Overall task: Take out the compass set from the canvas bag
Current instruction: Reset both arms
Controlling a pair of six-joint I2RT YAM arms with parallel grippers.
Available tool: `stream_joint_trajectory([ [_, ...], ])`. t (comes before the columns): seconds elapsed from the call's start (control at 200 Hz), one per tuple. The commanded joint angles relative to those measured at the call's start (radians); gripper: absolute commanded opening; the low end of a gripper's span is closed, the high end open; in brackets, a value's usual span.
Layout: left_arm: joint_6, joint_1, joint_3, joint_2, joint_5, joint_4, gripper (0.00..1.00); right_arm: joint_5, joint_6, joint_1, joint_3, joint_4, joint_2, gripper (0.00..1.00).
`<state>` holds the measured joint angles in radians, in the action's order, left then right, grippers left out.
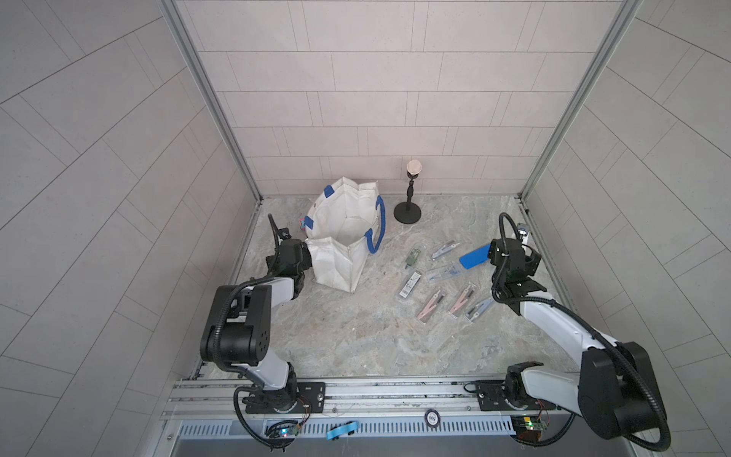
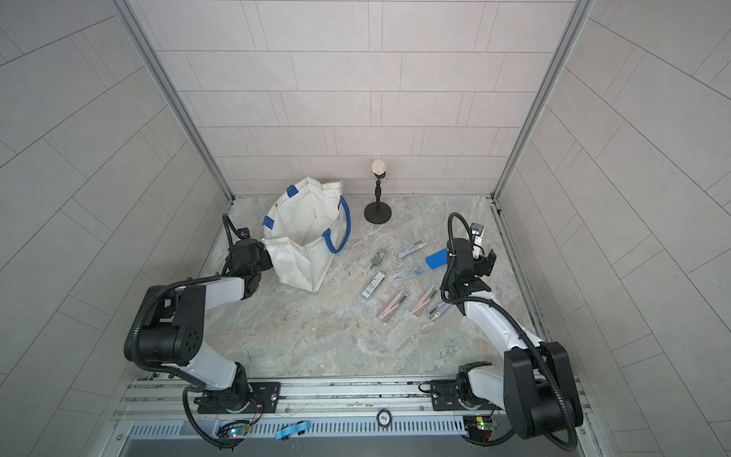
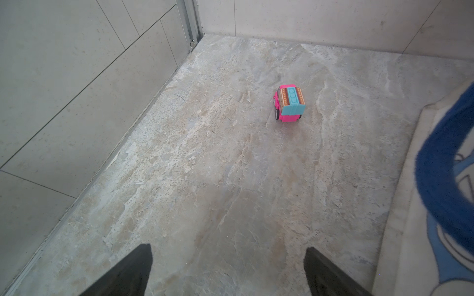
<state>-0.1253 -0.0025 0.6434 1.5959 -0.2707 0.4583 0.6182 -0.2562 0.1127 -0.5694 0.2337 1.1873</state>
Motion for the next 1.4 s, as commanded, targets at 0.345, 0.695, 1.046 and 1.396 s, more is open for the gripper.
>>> stream_joint_trajectory([
  [0.345,0.076,-0.005,-0.221,-0.048,0.15,0.355,1.0,-0.086,0.137,0.007,0.075,0.36,0.295,0.94],
  [0.695,0.06,-0.02,-0.256,-0.001,0.044,0.482,1.0,-0.113,0.183,0.037,0.183,0.543,0.271,1.0],
  [1.046,0.061,-0.021,-0.258,0.002,0.041,0.492,1.0,-0.22,0.167,-0.019,0.137,0.505,0.337,1.0],
  [1.396,0.068,-0.027,-0.268,-0.007,0.036,0.504,1.0,-0.221,0.168,-0.018,0.149,0.515,0.324,1.0],
])
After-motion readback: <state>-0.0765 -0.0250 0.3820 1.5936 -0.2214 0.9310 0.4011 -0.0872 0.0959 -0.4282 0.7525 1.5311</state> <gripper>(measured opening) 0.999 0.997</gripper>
